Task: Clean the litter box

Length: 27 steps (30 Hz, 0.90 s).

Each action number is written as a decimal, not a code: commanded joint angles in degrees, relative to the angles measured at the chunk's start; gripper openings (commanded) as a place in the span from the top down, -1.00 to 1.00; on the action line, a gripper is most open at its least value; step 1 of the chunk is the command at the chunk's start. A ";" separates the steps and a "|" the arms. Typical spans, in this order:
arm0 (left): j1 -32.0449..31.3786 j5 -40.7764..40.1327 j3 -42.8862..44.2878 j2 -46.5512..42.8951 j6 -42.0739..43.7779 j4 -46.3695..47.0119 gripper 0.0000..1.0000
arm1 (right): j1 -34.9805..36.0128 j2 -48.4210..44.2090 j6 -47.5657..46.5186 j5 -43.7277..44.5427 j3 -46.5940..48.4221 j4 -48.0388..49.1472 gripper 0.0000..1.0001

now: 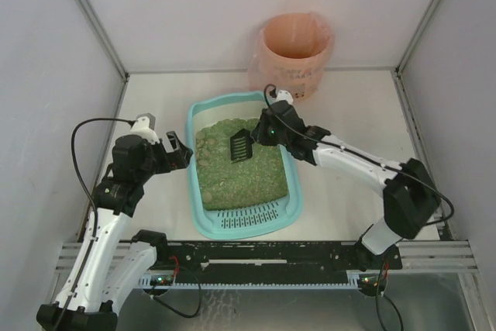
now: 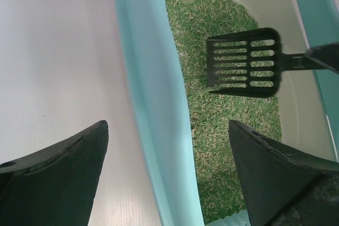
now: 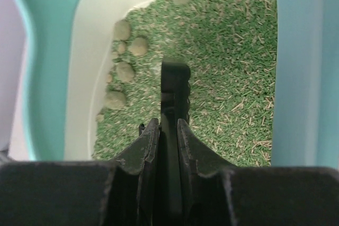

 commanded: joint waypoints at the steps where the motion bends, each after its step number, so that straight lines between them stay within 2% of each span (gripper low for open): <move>1: 0.39 3.44 -1.25 0.10 1.88 3.23 -0.93 | 0.70 5.67 0.13 5.11 9.73 -5.90 1.00; 16: 0.44 3.56 -1.01 1.86 1.93 2.84 -0.76 | 0.79 27.60 1.00 5.90 33.59 -16.85 1.00; 20: 0.37 3.54 -0.83 2.37 2.01 2.62 -0.72 | 0.83 30.59 2.54 4.09 35.01 -17.62 1.00; 23: 0.44 3.54 -0.83 2.28 1.96 2.61 -0.72 | 0.88 31.99 4.42 -1.24 34.14 -16.01 1.00; 27: 0.39 3.47 -0.81 2.35 2.01 2.60 -0.70 | 1.00 32.59 9.74 -11.69 28.71 -5.38 1.00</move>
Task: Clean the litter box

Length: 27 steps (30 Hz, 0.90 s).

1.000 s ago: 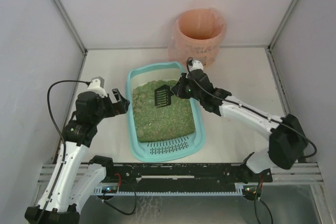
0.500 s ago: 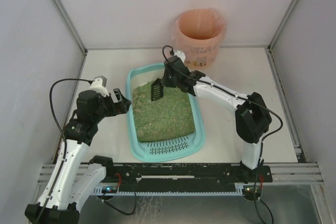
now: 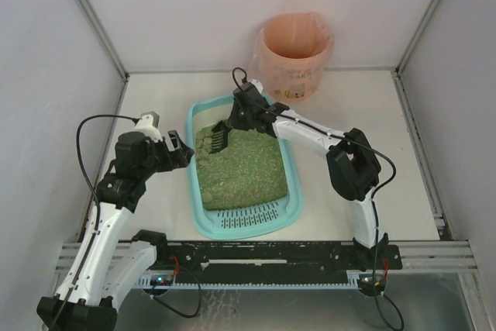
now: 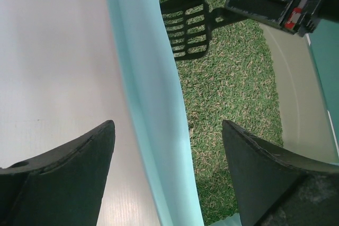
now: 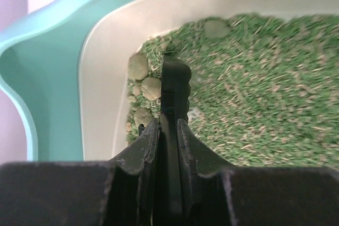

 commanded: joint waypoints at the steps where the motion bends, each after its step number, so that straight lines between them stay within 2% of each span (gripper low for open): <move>1: 0.44 1.16 -0.82 -0.33 1.05 1.41 -0.70 | 0.97 2.24 6.99 -13.48 -6.27 10.10 1.00; 5: 0.43 1.06 -0.85 -0.31 1.01 1.40 -0.70 | 0.99 1.57 12.77 -18.63 -11.98 19.90 1.00; 13: 0.36 0.63 -0.73 -0.31 0.95 1.20 -0.69 | 0.30 -3.58 15.28 -17.35 -18.89 27.59 1.00; 27: 0.43 -0.25 -0.73 -1.03 0.83 1.07 -0.72 | -0.37 -12.75 15.72 -10.93 -25.28 30.69 1.00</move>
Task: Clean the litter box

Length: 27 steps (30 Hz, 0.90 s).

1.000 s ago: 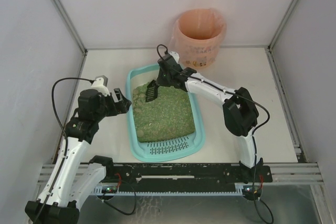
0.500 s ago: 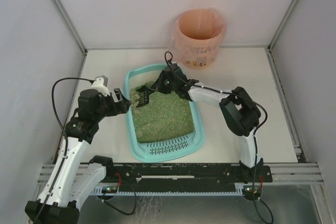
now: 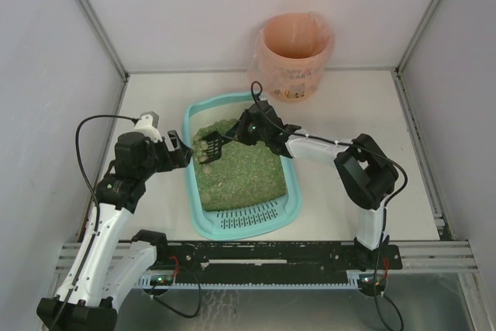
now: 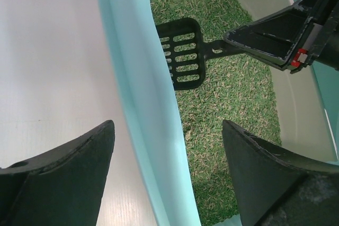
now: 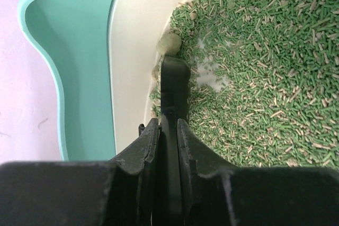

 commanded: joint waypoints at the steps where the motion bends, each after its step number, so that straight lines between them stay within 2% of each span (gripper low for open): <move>1: 0.38 -0.10 -0.76 -0.69 0.85 1.07 -0.72 | 0.05 -5.73 2.19 1.47 -1.70 3.83 1.00; 17: 0.48 -0.65 -0.65 -1.46 0.74 1.06 -0.80 | -3.40 -19.92 4.46 2.95 -17.66 10.09 1.00; 22: 0.83 -2.35 -0.64 -2.63 0.54 0.98 -1.00 | -6.09 -27.33 5.40 -1.38 -26.06 14.76 1.00; 27: 1.13 -5.22 -0.48 -3.83 -0.15 0.44 -1.00 | -11.07 -33.59 9.70 -8.65 -33.92 20.54 1.00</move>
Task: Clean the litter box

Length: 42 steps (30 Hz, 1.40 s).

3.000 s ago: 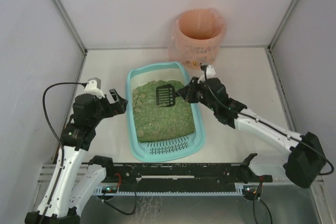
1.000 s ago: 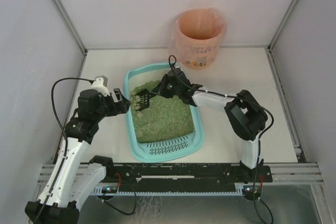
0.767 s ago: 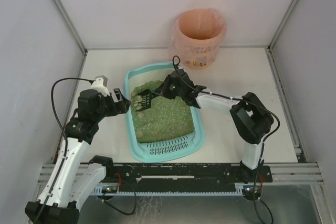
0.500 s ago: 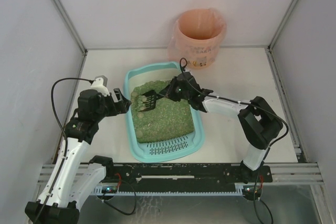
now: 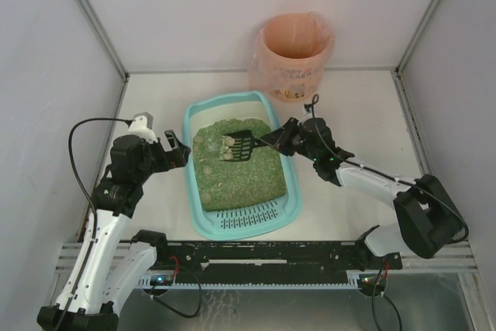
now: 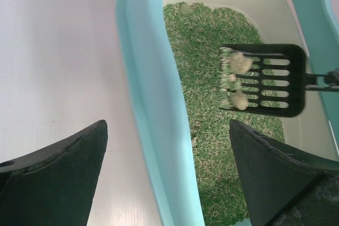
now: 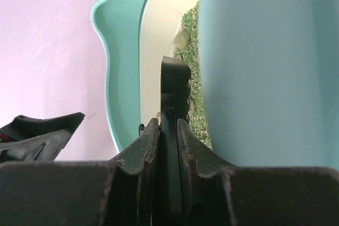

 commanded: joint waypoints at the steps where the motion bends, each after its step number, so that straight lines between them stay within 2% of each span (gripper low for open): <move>1: 0.79 -3.59 -0.43 -1.79 -0.32 0.41 -1.00 | -4.05 -6.30 6.11 -6.68 -6.04 11.55 1.00; 4: 0.92 -5.35 -0.61 -2.89 -0.83 0.34 -1.00 | -4.34 -9.42 9.75 -6.06 -10.11 14.75 1.00; 7: 1.14 -7.29 -0.64 -3.78 -1.57 0.21 -1.00 | -3.18 -10.70 8.76 -8.16 -9.42 14.50 1.00; 10: 1.46 -6.60 -0.86 -3.92 -1.57 0.66 -1.00 | -6.02 -13.52 8.94 -7.55 -10.99 10.99 1.00; 13: 1.54 -6.16 -1.07 -4.03 -1.44 0.96 -0.98 | -7.53 -15.84 11.33 -6.39 -13.01 11.83 1.00; 17: 1.75 -5.55 -1.67 -5.46 -0.92 2.29 -1.00 | -6.16 -13.19 10.68 -13.35 -9.80 13.96 1.00; 21: 1.96 -5.07 -2.53 -7.72 -0.73 3.41 -1.00 | -7.11 -14.57 14.61 -9.04 -13.56 14.68 1.00; 25: 2.50 -4.85 -2.47 -7.38 -1.01 3.39 -1.00 | -4.90 -10.01 12.25 -16.25 -8.70 16.97 1.00; 29: 3.13 -4.50 -2.15 -6.07 -1.21 2.28 -1.00 | -7.85 -12.71 16.61 -10.05 -13.83 16.13 1.00; 33: 3.41 -3.76 -2.04 -5.39 -1.02 2.54 -1.00 | -3.45 -9.53 11.42 -15.11 -7.30 15.30 1.00; 37: 4.24 -2.49 -2.00 -5.08 -0.90 2.39 -1.00 | -6.30 -11.87 14.21 -9.50 -11.55 12.84 1.00; 39: 4.22 -2.38 -2.25 -5.58 -0.90 2.49 -1.00 | -5.36 -10.99 14.10 -10.86 -10.60 15.45 1.00; 42: 4.45 -2.14 -2.37 -5.66 -0.87 2.94 -1.00 | -2.61 -8.95 10.25 -14.64 -5.86 13.85 1.00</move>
